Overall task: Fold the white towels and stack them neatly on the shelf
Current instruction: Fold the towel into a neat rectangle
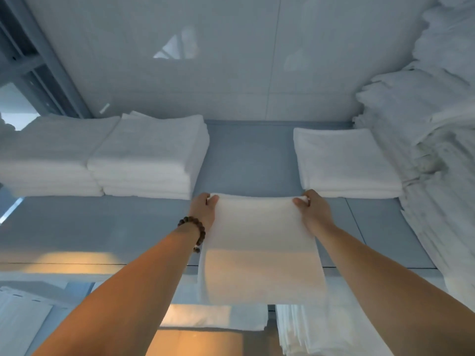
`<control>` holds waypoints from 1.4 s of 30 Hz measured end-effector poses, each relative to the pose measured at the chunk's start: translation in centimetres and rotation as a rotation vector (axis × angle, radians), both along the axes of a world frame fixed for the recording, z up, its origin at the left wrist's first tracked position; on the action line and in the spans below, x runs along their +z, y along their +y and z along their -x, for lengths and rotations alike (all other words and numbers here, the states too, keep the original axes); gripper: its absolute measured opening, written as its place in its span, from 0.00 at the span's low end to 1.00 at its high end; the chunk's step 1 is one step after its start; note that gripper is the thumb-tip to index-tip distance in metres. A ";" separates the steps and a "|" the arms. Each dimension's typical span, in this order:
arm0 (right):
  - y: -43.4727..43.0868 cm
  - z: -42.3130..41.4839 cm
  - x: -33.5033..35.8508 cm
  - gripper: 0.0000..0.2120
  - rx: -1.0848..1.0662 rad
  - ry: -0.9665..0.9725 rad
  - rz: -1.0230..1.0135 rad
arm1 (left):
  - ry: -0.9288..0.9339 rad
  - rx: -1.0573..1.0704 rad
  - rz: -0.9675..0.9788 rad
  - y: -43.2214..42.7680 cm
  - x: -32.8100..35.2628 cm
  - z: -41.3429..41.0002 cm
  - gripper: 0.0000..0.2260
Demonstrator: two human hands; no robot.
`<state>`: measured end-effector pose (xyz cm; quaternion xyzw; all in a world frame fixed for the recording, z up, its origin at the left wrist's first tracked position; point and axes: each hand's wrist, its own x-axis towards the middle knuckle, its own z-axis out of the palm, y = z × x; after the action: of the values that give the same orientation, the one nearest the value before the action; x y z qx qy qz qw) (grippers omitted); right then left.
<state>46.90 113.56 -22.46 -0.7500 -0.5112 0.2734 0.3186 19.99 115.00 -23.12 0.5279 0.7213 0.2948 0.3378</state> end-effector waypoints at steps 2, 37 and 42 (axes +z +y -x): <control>0.4 0.2 -0.9 0.06 -0.031 -0.016 -0.014 | 0.020 0.042 -0.028 0.3 -0.7 -0.4 0.15; -5.0 7.3 -0.4 0.26 0.522 -0.661 0.244 | 0.749 -0.509 0.134 -6.1 1.4 -7.7 0.23; -6.5 8.5 -3.0 0.26 0.468 -0.743 0.205 | 0.744 -0.475 0.029 -8.0 -1.7 -7.0 0.23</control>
<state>38.43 107.03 -25.46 -0.6892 -0.7169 0.0995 -0.0326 26.96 107.05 -24.79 0.7445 0.6565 -0.0114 0.1209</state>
